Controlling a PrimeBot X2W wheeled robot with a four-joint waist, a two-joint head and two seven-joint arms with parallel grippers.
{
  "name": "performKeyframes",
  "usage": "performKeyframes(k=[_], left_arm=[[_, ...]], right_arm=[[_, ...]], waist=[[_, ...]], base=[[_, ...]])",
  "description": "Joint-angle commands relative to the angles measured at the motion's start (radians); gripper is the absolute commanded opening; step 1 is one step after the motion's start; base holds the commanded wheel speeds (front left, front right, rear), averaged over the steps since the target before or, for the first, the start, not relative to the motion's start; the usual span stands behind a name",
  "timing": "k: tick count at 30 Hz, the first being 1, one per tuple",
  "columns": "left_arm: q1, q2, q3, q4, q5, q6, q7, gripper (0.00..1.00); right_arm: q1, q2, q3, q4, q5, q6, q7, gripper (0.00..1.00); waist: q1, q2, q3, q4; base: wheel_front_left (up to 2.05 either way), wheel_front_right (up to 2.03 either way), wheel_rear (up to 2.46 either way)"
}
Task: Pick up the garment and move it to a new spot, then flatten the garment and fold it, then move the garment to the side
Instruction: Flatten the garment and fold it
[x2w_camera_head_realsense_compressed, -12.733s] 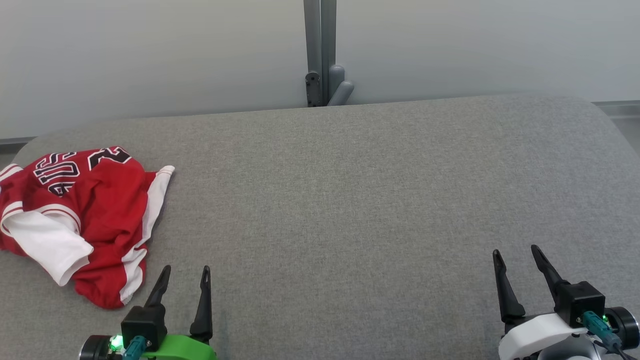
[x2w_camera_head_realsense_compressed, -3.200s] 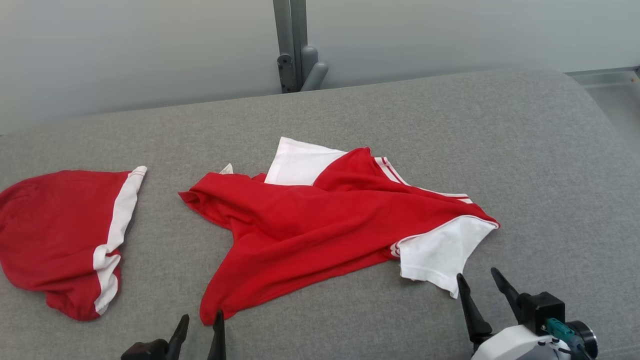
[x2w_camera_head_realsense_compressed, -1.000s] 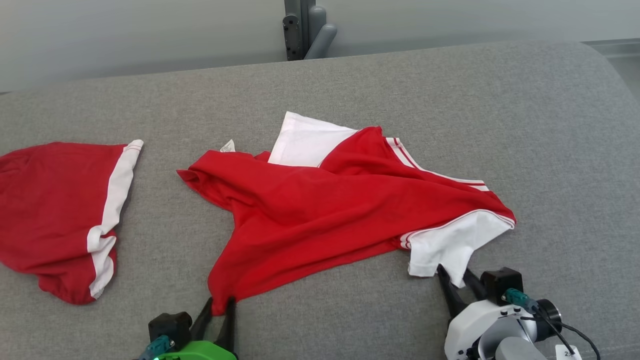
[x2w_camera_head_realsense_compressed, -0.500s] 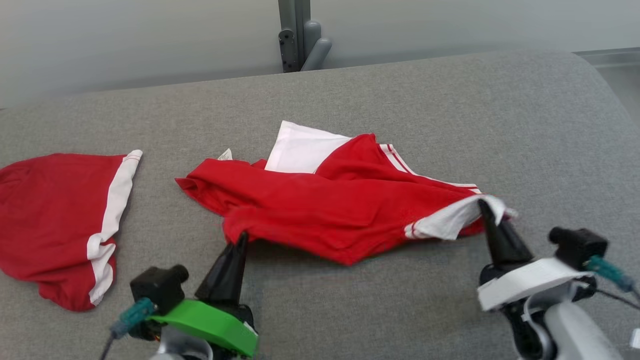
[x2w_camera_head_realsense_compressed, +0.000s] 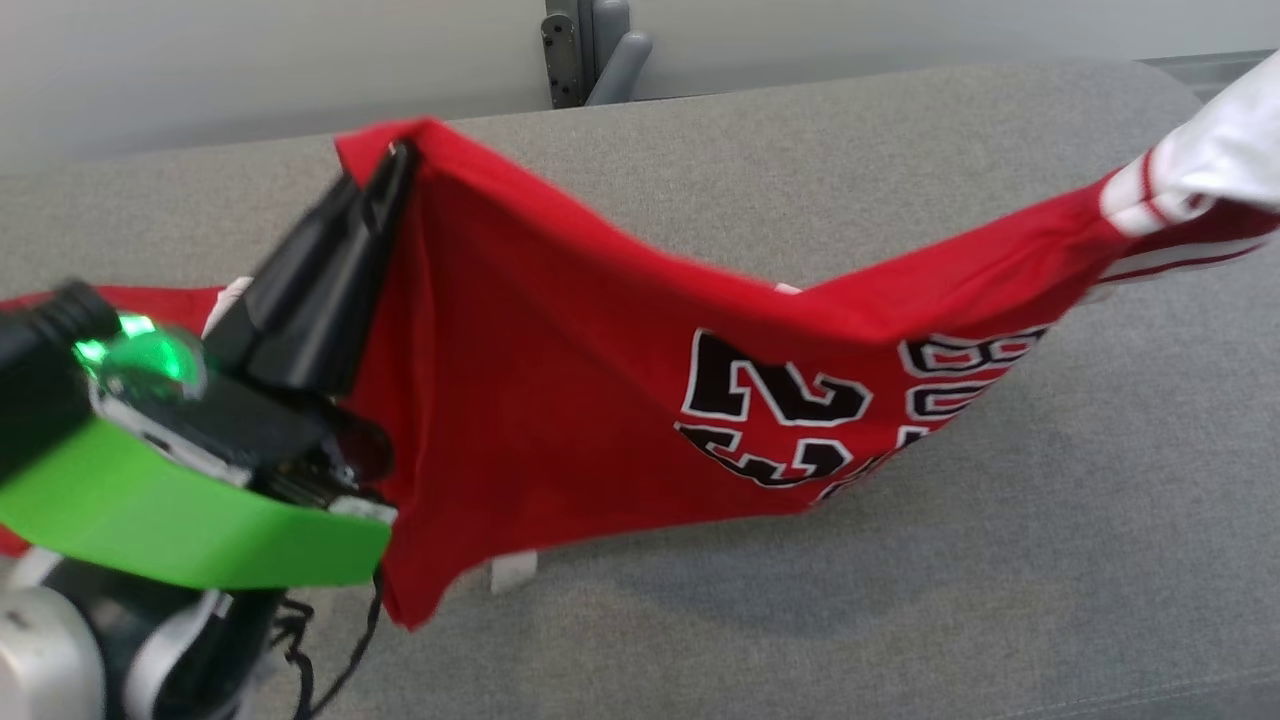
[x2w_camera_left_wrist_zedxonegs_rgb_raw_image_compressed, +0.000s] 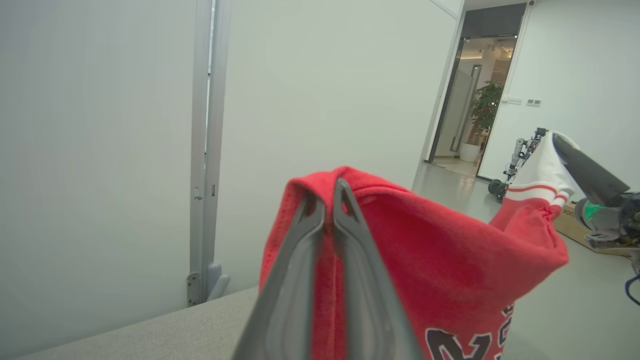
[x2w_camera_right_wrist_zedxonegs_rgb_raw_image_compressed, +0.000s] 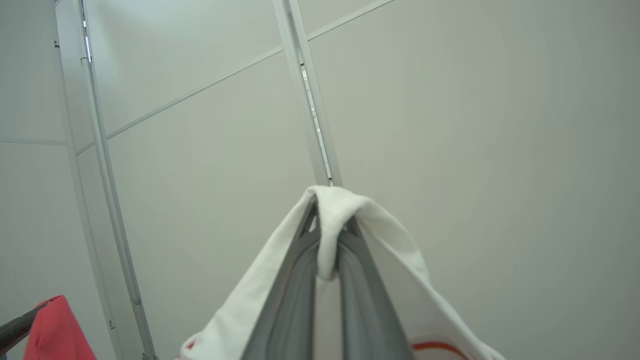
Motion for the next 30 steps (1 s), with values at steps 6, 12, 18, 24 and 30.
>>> performKeyframes(k=[6,12,18,24,30], left_arm=[[-0.395,0.054,0.043,0.115,-0.058,0.035,0.190,0.00],[-0.773,0.028,-0.008,0.495,0.016,0.012,0.197,0.00],[-1.077,0.027,-0.051,0.889,0.182,-0.017,-0.019,0.00],[-1.224,0.048,-0.083,1.168,0.293,-0.043,-0.338,0.00],[-1.090,0.056,-0.176,1.331,0.279,-0.074,-0.554,0.00]], right_arm=[[-0.385,-0.009,-0.042,0.086,-0.014,0.000,0.176,0.00],[-0.819,0.053,-0.009,0.433,-0.163,0.000,0.230,0.00],[-1.153,0.139,0.026,0.761,-0.325,0.000,0.111,0.00],[-1.282,0.181,0.052,0.956,-0.362,0.000,-0.079,0.00],[-1.046,0.127,0.191,0.959,-0.275,0.000,-0.166,0.00]], waist=[[0.0000,0.0107,0.202,-0.009],[0.0000,0.0107,0.379,0.028],[0.0000,0.0107,0.478,0.033],[0.0000,0.0107,0.485,-0.005],[0.0000,0.0107,0.449,-0.022]], base=[[0.00,0.00,0.00],[0.00,0.00,0.00],[0.00,0.00,0.00],[0.00,0.00,0.00],[0.00,0.00,0.00]])
